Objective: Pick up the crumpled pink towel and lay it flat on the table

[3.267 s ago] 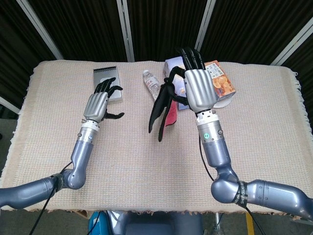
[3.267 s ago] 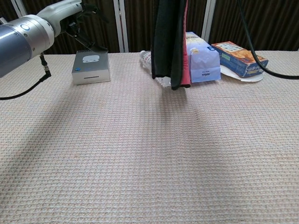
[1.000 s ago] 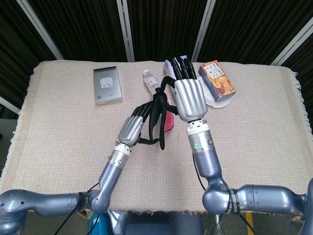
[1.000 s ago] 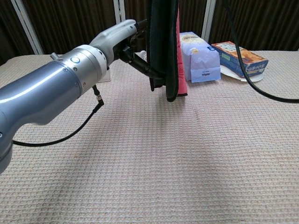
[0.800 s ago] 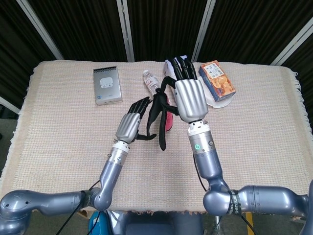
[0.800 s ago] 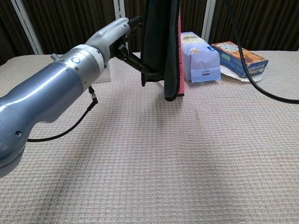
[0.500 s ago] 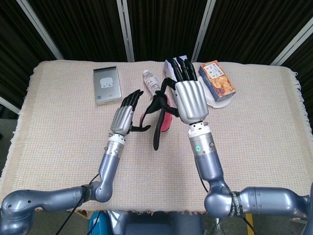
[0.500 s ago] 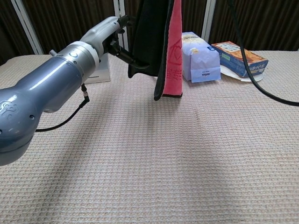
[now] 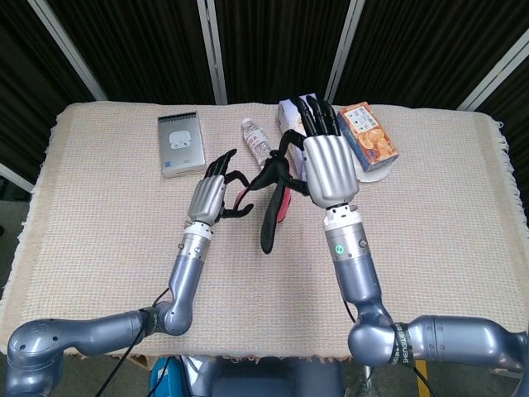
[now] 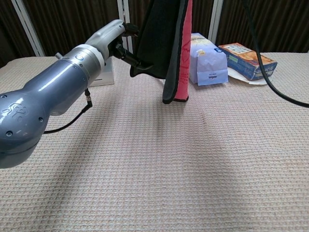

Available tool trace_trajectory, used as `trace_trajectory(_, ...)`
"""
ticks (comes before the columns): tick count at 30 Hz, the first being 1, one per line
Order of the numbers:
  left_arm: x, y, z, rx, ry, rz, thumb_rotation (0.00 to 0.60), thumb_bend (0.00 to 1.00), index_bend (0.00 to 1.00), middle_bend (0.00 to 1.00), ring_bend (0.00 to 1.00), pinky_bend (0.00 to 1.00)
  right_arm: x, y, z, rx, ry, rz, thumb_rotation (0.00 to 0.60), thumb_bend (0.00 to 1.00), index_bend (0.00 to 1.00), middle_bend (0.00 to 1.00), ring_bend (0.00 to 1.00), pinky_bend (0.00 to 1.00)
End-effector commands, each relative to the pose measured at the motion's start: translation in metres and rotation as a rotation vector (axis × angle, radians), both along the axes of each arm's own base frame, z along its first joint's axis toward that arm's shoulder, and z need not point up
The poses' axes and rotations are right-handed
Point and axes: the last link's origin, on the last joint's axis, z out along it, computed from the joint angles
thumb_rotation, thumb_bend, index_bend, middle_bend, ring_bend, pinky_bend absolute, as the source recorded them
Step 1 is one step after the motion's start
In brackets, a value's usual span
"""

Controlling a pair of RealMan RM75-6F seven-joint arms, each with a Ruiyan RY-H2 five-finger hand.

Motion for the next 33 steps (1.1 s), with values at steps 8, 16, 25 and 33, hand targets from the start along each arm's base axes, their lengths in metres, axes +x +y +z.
trace_trajectory(8,-0.019,0.005,0.007,0.025,0.035,0.029,0.6,0.25,0.44,0.0,0.0,0.0,-0.005,-0.001,0.002,-0.002,-0.008,-0.009,0.6,0.46,0.64,0.12,0.0,0.0)
trace_trajectory(16,-0.032,0.006,0.001,0.007,0.051,0.057,0.6,0.26,0.45,0.0,0.0,0.0,-0.006,0.0,0.0,0.007,-0.009,-0.01,0.6,0.46,0.64,0.12,0.0,0.0)
trace_trajectory(25,-0.028,0.006,-0.006,-0.005,0.037,0.049,0.6,0.45,0.56,0.01,0.0,0.0,-0.01,-0.001,-0.001,0.011,-0.01,-0.019,0.6,0.46,0.64,0.12,0.0,0.0)
trace_trajectory(33,-0.025,0.009,0.001,0.018,0.023,0.035,0.6,0.48,0.57,0.01,0.0,0.0,-0.016,-0.004,-0.001,0.012,-0.011,-0.029,0.6,0.46,0.64,0.12,0.0,0.0)
